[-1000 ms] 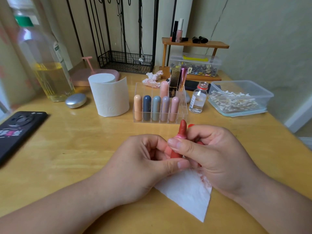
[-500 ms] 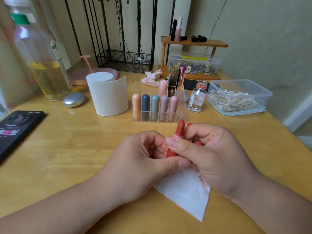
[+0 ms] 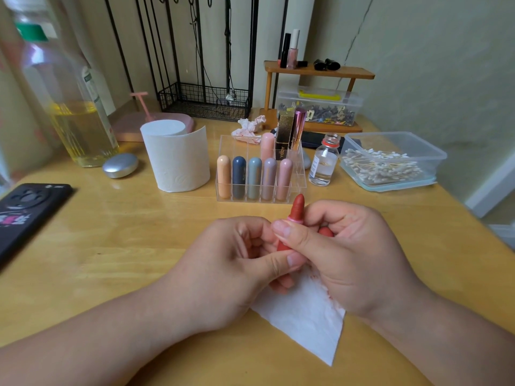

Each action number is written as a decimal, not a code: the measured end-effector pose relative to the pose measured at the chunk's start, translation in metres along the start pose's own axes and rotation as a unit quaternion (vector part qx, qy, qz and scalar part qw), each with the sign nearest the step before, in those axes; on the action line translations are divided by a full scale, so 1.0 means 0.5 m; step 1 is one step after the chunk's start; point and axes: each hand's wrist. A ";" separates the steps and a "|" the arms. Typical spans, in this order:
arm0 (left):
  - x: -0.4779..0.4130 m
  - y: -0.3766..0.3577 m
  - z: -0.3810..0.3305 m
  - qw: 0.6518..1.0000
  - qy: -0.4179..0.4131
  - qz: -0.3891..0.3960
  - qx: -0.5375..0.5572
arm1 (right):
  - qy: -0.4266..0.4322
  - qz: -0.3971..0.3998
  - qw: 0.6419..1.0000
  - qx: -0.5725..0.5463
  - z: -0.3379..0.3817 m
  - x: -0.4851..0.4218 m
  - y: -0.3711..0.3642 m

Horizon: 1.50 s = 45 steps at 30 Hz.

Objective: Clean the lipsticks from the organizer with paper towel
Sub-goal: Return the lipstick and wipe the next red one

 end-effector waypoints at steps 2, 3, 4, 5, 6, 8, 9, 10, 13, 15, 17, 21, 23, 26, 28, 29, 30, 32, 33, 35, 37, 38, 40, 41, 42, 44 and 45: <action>0.001 0.000 0.001 1.000 -0.008 0.004 0.001 | 0.000 0.004 1.000 -0.007 0.001 0.000 0.001; 0.002 0.001 0.000 1.000 -0.012 0.007 0.004 | 0.001 0.011 1.000 -0.011 0.004 0.000 0.003; 0.002 0.002 -0.001 1.000 -0.014 0.012 0.010 | 0.001 0.019 1.000 -0.011 0.007 0.001 0.007; 0.003 0.004 -0.001 0.999 -0.015 0.020 0.023 | 0.001 0.023 1.000 -0.001 0.011 0.001 0.013; 0.004 0.008 -0.001 0.999 -0.011 0.034 0.039 | 0.000 0.022 1.000 0.016 0.015 0.001 0.018; 0.006 0.012 0.001 0.996 -0.002 0.068 0.051 | -0.003 0.022 0.999 0.040 0.019 0.003 0.026; 0.007 0.014 0.002 0.996 0.000 0.079 0.040 | -0.005 0.026 0.999 0.036 0.019 0.004 0.028; 0.007 0.013 0.003 0.996 -0.002 0.082 0.025 | -0.007 0.028 0.999 0.031 0.017 0.005 0.028; 0.007 0.007 0.002 0.998 -0.019 0.051 0.013 | 0.001 0.007 0.998 0.061 0.013 0.005 0.028; 0.007 0.001 0.003 0.999 -0.023 0.008 0.023 | 0.010 0.008 0.996 0.092 0.012 0.007 0.027; 0.008 -0.005 0.007 0.999 -0.031 -0.026 0.034 | 0.014 0.018 0.996 0.089 0.011 0.010 0.025; 0.006 -0.006 0.002 0.998 -0.027 0.000 0.057 | 0.016 0.033 0.996 0.083 0.013 0.013 0.021; 0.008 0.001 -0.004 0.994 -0.009 0.080 0.077 | 0.010 0.039 0.996 0.075 0.019 0.013 0.022; 0.015 0.013 -0.010 0.986 0.017 0.142 0.091 | -0.011 0.059 0.998 0.015 0.029 0.015 0.022; 0.014 0.013 -0.008 0.988 0.014 0.132 0.078 | -0.019 0.069 0.997 -0.019 0.037 0.018 0.019; 0.012 0.012 -0.005 0.991 0.009 0.117 0.071 | -0.015 0.070 0.997 -0.023 0.037 0.019 0.018; 0.012 0.009 -0.003 0.993 0.003 0.102 0.065 | -0.007 0.069 0.997 -0.018 0.037 0.019 0.017; 0.012 0.003 -0.004 0.995 -0.013 0.081 0.061 | 0.008 0.063 0.998 0.012 0.035 0.019 0.018; 0.013 0.001 -0.006 0.995 -0.022 0.076 0.058 | 0.014 0.061 0.998 0.033 0.033 0.018 0.020; 0.015 -0.002 -0.011 0.996 -0.032 0.068 0.050 | 0.024 0.063 0.995 0.069 0.034 0.017 0.023; 0.014 -0.003 -0.014 0.997 -0.033 0.052 0.047 | 0.027 0.059 0.995 0.071 0.033 0.018 0.023; 0.012 -0.002 -0.014 0.998 -0.028 0.040 0.046 | 0.027 0.055 0.996 0.069 0.034 0.019 0.022; 0.009 0.000 -0.012 0.999 -0.008 0.017 0.038 | 0.030 0.030 0.995 0.091 0.034 0.018 0.015; 0.009 0.001 -0.013 1.000 -0.003 0.007 0.028 | 0.031 0.010 0.993 0.109 0.032 0.017 0.013; 0.009 0.000 -0.014 1.000 -0.004 -0.001 0.018 | 0.029 -0.012 0.992 0.124 0.031 0.016 0.010; 0.012 -0.003 -0.016 1.000 -0.015 -0.016 0.000 | 0.020 -0.044 0.989 0.142 0.028 0.014 0.007; 0.014 -0.007 -0.016 0.999 -0.021 -0.024 -0.009 | 0.016 -0.046 0.988 0.145 0.028 0.015 0.005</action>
Point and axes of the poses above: each hand's wrist, its own x-axis away from the middle knuckle, its own y-axis out of the back of the hand, z = x × y, and after that the axes turned 4 degrees about -y, right-handed
